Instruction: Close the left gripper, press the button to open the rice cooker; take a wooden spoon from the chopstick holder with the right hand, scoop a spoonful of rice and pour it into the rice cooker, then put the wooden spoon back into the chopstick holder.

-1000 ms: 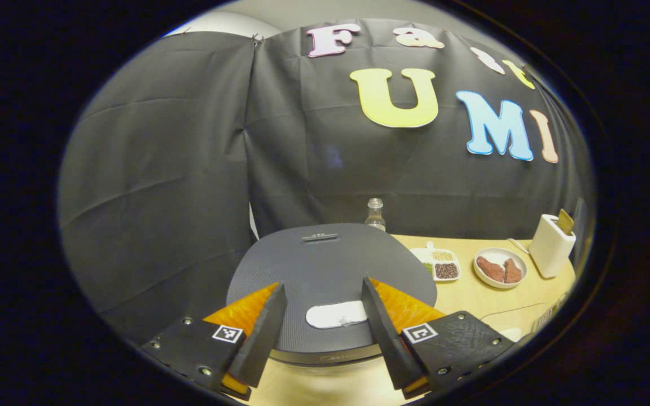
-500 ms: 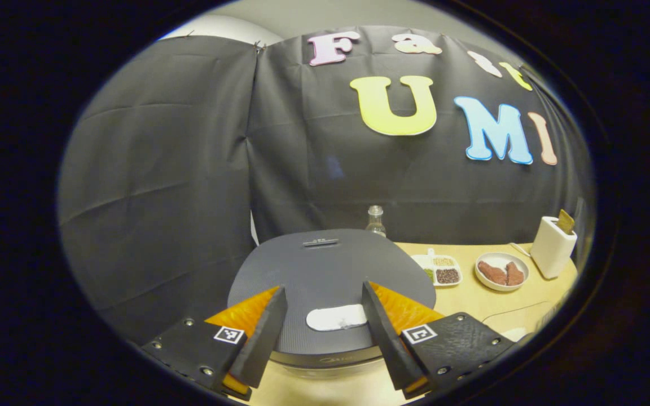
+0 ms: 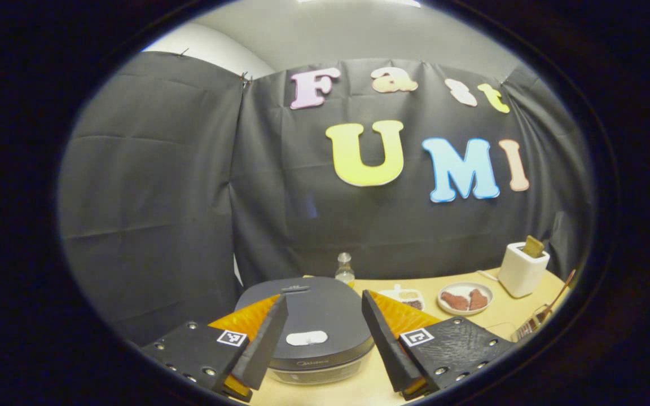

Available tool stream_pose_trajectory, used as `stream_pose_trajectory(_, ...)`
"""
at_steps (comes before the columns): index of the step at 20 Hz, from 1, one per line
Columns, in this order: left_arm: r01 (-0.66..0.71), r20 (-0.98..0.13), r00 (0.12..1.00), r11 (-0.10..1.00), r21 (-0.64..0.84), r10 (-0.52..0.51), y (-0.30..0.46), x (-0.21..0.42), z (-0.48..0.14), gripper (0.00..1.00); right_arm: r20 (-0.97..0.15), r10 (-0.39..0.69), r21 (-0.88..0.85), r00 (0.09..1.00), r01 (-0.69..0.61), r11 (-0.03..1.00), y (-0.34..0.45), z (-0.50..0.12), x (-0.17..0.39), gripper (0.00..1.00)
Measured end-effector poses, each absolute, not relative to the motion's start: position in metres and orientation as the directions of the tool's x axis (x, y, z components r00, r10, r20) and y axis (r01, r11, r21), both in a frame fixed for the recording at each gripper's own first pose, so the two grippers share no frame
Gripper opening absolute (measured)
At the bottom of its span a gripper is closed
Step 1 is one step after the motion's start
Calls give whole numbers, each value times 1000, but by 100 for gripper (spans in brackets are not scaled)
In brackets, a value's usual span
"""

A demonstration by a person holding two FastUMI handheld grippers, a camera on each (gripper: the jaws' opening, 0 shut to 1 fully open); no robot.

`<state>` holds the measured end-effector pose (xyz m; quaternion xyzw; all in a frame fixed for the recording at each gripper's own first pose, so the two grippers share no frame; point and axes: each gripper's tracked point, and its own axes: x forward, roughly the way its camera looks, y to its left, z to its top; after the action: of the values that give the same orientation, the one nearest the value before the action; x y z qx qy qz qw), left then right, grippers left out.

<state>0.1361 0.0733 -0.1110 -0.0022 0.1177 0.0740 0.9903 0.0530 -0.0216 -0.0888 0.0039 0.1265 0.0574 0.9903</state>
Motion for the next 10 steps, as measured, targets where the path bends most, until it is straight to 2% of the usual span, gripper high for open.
stream_pose_trajectory(10, -146, -97, 985, 989, 5, 146, 42, 46, -11, 82, -191, 212, 30, 958, -210, 977, -19, -64, 22, 97)
